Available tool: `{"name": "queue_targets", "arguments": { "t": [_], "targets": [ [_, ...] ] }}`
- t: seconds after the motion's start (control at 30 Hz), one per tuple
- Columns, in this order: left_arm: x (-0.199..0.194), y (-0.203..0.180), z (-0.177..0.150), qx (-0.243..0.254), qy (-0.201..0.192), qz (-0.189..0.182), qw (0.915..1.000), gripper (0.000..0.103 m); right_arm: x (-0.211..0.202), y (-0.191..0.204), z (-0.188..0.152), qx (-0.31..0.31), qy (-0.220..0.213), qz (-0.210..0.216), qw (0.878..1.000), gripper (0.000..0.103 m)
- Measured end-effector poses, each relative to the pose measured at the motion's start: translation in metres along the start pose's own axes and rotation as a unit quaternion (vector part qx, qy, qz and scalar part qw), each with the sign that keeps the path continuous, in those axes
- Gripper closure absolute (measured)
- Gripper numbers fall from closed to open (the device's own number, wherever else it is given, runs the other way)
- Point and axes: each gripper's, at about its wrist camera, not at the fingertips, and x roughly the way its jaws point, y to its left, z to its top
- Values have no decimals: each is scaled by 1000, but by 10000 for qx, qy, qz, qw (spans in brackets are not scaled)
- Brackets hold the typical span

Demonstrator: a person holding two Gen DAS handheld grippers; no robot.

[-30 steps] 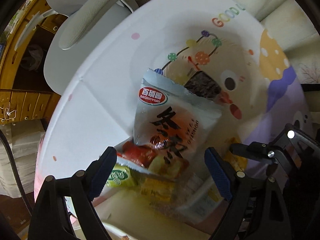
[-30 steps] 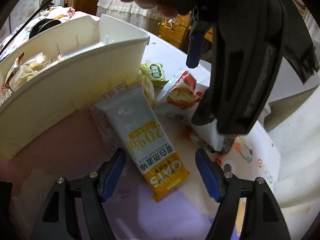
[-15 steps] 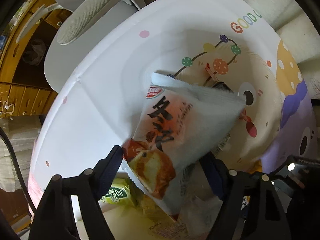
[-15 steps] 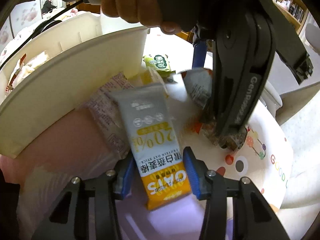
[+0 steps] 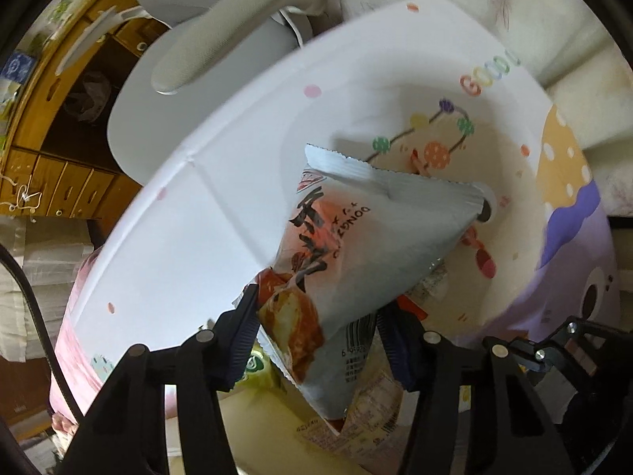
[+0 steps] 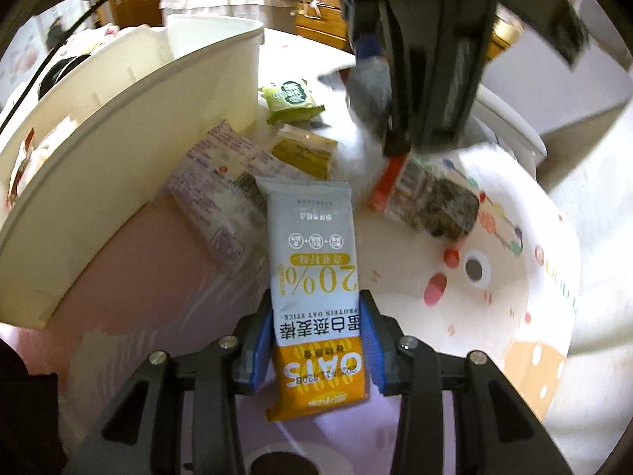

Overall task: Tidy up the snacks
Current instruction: 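Carry the bread packet with left tool while right tool carries the oat packet over the tray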

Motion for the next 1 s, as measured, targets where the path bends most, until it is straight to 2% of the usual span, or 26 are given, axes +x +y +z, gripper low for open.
{"name": "queue_targets", "arguments": {
  "t": [0.3,0.6,1.0],
  "targets": [
    [-54,1,-20,-181,-353,-10,9992,48,-14,1,-10,842,223,13,9962,63],
    [-101,9,-63,-515,-456,-64,9976,48,-43,-4,-14,1990,110,213,9797,63],
    [-155,25,-159,-1076,-687,-122,9917,47,-89,28,-10,2087,-166,170,9777,63]
  ]
}}
